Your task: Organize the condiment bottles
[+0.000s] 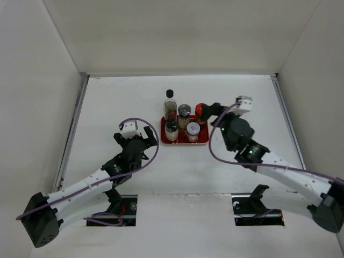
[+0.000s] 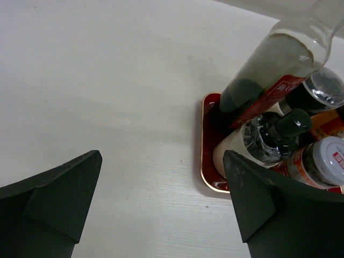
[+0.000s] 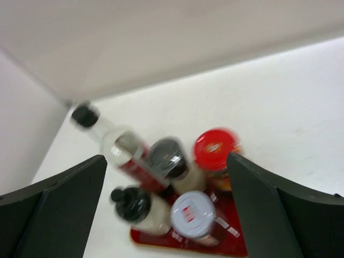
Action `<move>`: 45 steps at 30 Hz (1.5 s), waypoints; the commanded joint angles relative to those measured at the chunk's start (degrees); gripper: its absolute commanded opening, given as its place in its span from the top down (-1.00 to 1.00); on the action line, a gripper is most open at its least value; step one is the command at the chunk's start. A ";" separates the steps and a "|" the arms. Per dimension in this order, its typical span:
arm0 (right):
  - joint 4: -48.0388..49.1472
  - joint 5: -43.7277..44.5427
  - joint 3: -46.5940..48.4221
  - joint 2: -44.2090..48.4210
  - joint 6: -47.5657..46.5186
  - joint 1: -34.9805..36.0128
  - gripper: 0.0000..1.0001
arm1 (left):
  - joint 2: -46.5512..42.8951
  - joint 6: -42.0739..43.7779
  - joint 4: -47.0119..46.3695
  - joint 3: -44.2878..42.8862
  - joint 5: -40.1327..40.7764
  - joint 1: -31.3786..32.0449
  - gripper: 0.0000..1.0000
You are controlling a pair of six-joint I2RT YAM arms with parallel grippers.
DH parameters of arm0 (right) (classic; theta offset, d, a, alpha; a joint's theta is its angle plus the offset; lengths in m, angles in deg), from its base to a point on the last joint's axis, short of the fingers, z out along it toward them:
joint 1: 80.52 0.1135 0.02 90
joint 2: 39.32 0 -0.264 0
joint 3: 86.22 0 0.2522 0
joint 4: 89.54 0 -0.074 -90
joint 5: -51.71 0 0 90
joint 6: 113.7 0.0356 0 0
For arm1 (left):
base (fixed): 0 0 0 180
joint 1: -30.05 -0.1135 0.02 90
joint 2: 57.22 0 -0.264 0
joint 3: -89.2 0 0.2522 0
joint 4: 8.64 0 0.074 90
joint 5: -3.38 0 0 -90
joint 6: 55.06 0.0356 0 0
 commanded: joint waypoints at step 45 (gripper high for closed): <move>-0.60 -5.04 -16.13 6.72 10.53 -21.74 -1.00 | 4.40 -5.43 12.78 -15.62 -2.50 -5.49 -1.00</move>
